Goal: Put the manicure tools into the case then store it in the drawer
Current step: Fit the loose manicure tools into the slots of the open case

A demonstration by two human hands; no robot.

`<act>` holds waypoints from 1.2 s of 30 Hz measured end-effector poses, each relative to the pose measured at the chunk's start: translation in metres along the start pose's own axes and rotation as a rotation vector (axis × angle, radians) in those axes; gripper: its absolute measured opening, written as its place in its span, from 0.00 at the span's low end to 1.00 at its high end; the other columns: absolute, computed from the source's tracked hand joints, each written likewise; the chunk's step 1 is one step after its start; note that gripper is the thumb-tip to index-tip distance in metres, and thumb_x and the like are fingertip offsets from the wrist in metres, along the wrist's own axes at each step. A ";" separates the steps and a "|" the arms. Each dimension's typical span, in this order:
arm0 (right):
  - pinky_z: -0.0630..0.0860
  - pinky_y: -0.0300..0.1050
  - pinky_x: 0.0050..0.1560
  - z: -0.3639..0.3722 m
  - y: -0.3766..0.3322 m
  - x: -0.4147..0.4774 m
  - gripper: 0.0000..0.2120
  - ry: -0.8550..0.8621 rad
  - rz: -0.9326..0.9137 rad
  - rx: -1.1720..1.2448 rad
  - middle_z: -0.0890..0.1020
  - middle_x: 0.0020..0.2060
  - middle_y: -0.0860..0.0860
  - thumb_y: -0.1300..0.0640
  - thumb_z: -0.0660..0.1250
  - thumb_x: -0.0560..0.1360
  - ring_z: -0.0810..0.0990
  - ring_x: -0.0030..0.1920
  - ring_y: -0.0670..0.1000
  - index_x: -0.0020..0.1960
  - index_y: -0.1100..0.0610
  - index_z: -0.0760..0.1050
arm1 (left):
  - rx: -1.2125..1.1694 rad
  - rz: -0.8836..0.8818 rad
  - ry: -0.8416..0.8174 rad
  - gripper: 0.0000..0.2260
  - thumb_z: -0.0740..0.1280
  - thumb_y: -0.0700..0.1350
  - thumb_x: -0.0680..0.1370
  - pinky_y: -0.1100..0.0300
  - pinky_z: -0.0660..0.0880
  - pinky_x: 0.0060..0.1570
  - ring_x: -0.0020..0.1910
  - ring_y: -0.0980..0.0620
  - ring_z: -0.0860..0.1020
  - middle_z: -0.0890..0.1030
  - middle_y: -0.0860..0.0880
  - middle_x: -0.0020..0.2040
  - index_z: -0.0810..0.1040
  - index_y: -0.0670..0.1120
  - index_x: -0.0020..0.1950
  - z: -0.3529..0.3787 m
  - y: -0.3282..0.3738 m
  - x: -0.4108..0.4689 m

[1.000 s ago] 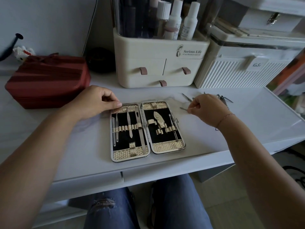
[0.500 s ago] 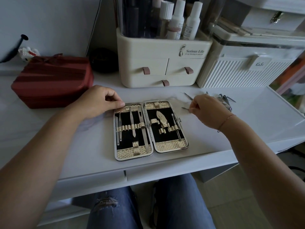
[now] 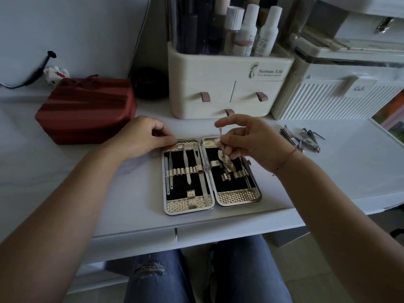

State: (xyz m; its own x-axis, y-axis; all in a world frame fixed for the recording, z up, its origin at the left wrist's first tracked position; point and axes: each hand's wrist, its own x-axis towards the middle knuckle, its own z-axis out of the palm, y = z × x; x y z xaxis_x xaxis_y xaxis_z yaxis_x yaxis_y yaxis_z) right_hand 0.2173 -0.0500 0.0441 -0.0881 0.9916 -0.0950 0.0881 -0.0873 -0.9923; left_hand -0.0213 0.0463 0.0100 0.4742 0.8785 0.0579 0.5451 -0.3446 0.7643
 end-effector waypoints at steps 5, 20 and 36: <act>0.78 0.36 0.31 0.041 -0.003 0.025 0.05 -0.045 -0.012 -0.016 0.80 0.33 0.57 0.67 0.66 0.74 0.80 0.29 0.46 0.50 0.61 0.75 | 0.046 -0.002 -0.012 0.03 0.74 0.47 0.70 0.62 0.75 0.41 0.35 0.58 0.79 0.83 0.54 0.36 0.82 0.49 0.39 -0.001 0.003 -0.001; 0.72 0.35 0.25 0.069 0.001 0.054 0.06 -0.059 -0.029 -0.445 0.81 0.31 0.54 0.65 0.70 0.71 0.80 0.29 0.47 0.47 0.61 0.76 | 0.052 0.002 -0.058 0.03 0.73 0.48 0.71 0.63 0.74 0.39 0.30 0.65 0.76 0.82 0.54 0.35 0.81 0.52 0.39 -0.004 0.001 0.001; 0.76 0.49 0.42 0.067 -0.006 0.045 0.09 -0.173 -0.086 -0.792 0.82 0.41 0.61 0.49 0.70 0.71 0.77 0.33 0.52 0.41 0.54 0.84 | 0.009 -0.005 -0.066 0.02 0.72 0.46 0.72 0.65 0.72 0.37 0.31 0.64 0.77 0.82 0.56 0.33 0.82 0.51 0.39 -0.004 0.000 0.000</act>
State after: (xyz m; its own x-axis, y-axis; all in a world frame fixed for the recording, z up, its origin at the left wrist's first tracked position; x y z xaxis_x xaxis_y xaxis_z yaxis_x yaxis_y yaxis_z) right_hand 0.1463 -0.0117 0.0401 -0.2731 0.9572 -0.0962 0.7438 0.1467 -0.6521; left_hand -0.0240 0.0475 0.0122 0.5160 0.8565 0.0114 0.5536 -0.3436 0.7586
